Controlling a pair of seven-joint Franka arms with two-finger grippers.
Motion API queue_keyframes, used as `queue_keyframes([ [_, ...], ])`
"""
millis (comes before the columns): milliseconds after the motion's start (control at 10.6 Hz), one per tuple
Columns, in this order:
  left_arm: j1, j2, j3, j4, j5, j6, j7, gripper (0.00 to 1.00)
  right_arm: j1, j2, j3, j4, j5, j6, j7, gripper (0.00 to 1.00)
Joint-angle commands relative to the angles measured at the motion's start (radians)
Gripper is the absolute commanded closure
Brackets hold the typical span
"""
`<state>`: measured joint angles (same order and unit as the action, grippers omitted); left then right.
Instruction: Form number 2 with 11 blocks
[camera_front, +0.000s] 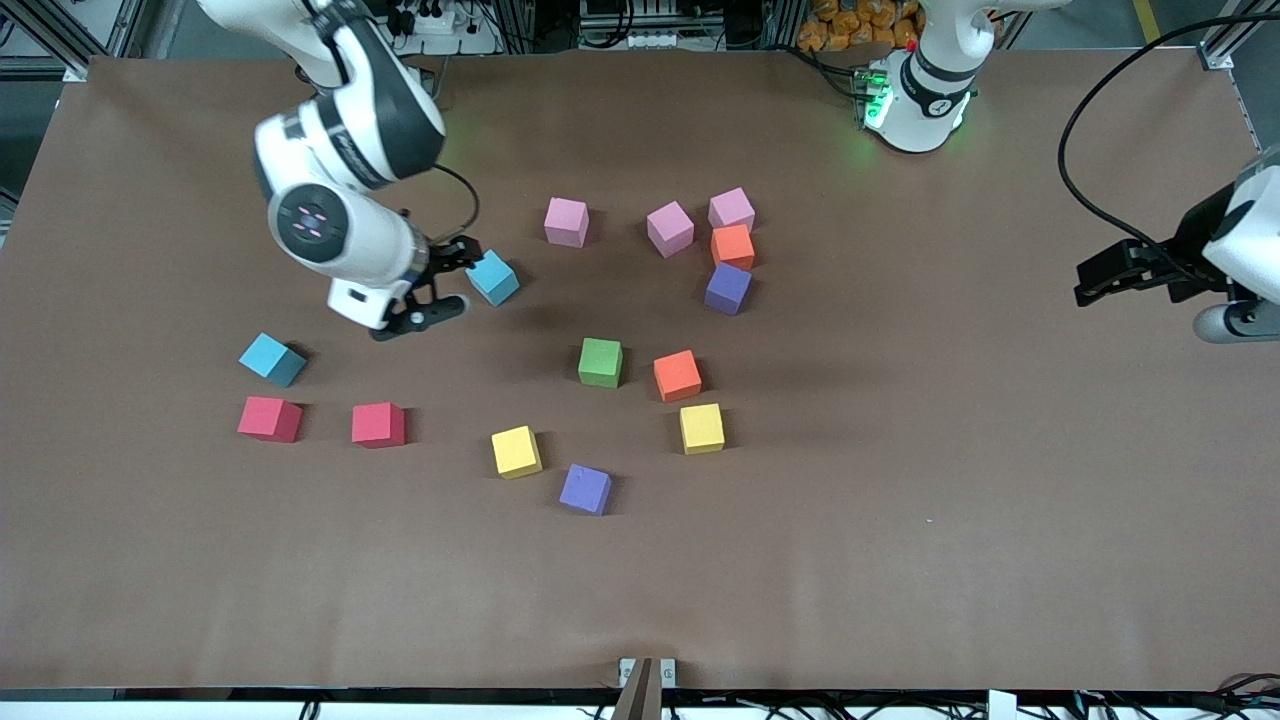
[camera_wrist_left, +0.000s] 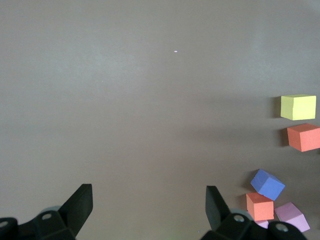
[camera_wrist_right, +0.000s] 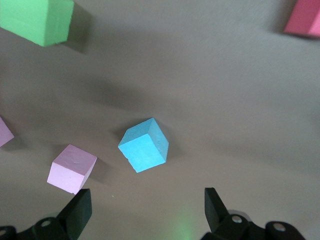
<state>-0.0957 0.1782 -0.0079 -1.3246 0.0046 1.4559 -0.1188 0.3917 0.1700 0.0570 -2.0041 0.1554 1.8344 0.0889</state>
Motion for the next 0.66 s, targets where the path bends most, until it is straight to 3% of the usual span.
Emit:
queue_keyframes([
  [0,0.004,-0.014,-0.017,-0.010,0.003,-0.012,-0.010,0.00,0.021,0.095,-0.006,-0.024,0.054,0.087,0.049,0.00],
  [189,0.005,-0.014,-0.017,-0.008,0.003,-0.012,-0.008,0.00,0.132,0.091,-0.006,-0.118,0.095,0.198,0.101,0.00],
  [473,0.016,-0.014,-0.012,-0.008,0.003,-0.011,0.002,0.00,0.397,0.092,-0.006,-0.151,0.095,0.270,0.416,0.00],
  [568,0.021,-0.014,-0.007,-0.008,0.003,-0.011,0.005,0.00,0.436,0.089,-0.006,-0.183,0.095,0.311,0.439,0.00],
])
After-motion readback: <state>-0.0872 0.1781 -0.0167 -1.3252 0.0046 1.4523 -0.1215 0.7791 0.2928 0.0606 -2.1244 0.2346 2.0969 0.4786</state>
